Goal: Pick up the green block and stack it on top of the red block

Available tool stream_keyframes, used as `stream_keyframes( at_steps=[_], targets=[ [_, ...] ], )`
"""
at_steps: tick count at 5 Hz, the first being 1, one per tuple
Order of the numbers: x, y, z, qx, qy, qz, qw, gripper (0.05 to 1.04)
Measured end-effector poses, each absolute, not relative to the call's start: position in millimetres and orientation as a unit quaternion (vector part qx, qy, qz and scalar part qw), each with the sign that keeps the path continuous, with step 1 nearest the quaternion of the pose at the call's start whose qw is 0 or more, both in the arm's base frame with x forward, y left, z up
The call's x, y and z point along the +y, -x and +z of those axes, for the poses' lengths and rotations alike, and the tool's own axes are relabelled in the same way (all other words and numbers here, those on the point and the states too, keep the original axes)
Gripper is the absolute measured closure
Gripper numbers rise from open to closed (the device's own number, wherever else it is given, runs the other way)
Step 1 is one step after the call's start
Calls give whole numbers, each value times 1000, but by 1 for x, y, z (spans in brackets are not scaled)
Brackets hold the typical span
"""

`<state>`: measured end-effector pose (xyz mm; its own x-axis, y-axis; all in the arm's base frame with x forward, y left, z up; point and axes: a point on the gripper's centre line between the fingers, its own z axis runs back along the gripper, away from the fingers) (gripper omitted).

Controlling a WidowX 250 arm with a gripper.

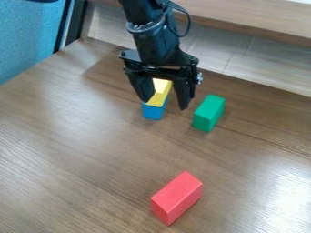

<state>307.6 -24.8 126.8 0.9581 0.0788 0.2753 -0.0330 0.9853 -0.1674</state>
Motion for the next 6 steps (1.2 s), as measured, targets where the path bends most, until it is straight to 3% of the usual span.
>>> stream_keyframes(
  at_steps=[3, 6],
  targets=[
    [-24, -313, 115, -125, 78, 35, 988, 84],
    [-43, -363, 88, -108, 78, 28, 991, 84]
  ],
)
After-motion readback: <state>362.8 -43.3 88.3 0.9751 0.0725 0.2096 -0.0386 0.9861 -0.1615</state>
